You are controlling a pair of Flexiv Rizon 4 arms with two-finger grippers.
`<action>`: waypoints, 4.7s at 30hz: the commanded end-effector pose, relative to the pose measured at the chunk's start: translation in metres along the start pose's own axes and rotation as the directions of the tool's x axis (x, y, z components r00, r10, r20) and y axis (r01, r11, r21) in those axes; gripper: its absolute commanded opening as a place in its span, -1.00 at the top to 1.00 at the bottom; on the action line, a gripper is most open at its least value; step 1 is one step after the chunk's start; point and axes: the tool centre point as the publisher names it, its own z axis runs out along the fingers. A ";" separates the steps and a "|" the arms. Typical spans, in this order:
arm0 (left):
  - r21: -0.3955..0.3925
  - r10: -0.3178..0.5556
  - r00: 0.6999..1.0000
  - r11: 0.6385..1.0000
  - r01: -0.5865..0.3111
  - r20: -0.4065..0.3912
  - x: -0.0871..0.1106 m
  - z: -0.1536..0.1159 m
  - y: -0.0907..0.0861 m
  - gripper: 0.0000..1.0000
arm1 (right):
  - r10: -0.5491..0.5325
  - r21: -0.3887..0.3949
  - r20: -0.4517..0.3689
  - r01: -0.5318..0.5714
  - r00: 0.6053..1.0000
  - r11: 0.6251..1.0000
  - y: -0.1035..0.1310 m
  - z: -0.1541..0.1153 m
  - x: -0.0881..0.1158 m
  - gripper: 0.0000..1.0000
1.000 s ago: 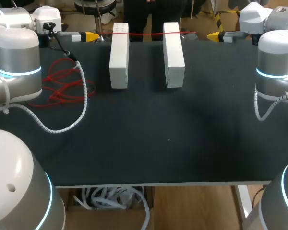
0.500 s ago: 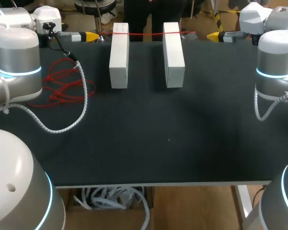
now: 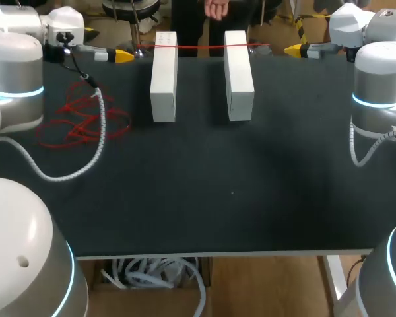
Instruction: Grab the tape and strap the tape.
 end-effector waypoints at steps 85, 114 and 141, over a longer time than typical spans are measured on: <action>0.218 0.337 0.635 0.941 -0.261 -0.695 -0.087 0.141 0.049 1.00 | 0.000 0.001 -0.001 0.000 1.000 1.000 0.000 0.000 -0.001 -1.00; 0.557 0.363 0.792 0.830 -0.034 -0.492 -0.021 0.096 -0.001 1.00 | 0.000 0.001 -0.001 0.000 1.000 1.000 0.000 0.000 -0.001 -1.00; 0.634 0.282 0.861 0.771 0.060 -0.424 0.031 0.064 -0.043 1.00 | 0.000 0.001 -0.001 0.000 1.000 1.000 0.000 0.000 -0.001 -1.00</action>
